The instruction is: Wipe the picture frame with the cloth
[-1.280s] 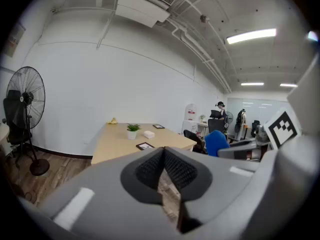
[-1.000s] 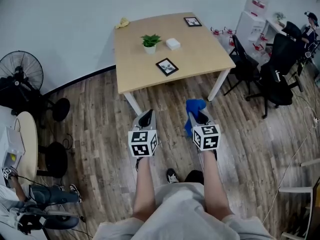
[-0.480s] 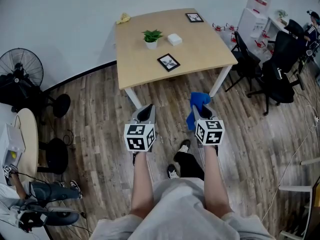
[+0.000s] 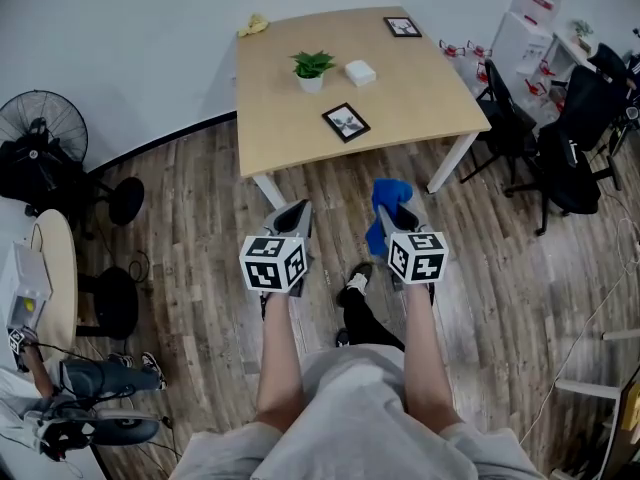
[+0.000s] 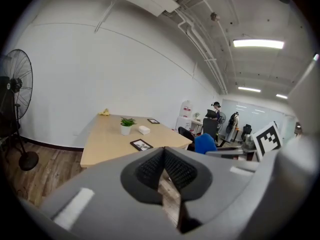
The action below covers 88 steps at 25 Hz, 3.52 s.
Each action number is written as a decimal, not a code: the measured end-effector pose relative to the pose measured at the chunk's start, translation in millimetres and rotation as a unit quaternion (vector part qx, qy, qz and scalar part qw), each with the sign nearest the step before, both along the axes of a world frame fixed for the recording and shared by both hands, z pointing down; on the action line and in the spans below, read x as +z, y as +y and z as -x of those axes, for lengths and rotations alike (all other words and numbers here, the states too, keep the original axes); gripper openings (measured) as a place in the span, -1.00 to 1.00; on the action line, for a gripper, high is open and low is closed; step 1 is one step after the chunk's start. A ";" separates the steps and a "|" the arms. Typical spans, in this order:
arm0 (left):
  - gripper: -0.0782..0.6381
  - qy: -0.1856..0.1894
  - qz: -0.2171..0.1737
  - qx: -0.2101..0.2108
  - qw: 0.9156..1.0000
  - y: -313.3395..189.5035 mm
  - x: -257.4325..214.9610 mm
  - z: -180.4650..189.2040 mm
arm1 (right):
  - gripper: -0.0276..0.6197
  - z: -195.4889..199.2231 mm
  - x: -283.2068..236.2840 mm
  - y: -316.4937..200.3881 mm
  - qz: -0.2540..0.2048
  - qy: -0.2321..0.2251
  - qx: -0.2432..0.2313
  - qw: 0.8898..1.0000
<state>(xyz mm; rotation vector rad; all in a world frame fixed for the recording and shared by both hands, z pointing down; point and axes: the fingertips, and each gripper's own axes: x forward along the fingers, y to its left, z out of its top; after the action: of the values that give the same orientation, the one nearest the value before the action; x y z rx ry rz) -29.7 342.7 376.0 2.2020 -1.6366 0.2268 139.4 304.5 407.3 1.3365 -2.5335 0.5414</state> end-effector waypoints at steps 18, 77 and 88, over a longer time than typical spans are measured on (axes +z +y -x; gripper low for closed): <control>-0.64 -0.044 0.038 0.004 0.998 -144.3 13.3 54.4 | -0.67 90.0 -1.2 -156.7 -0.009 -0.035 -0.050 0.998; -0.64 -0.173 0.231 0.252 0.924 -383.2 225.5 12.3 | -0.69 28.6 63.4 -412.2 0.058 -0.090 0.127 0.986; -0.64 -0.171 0.259 0.278 0.909 -403.8 255.4 15.3 | -0.69 47.0 69.0 -440.1 0.066 -0.080 0.139 0.985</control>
<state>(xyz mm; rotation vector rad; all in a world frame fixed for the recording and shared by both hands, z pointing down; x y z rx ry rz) -45.0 -61.1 631.4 2.2030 -0.8799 1.1183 92.4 -135.6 476.3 1.6664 -2.3920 0.8877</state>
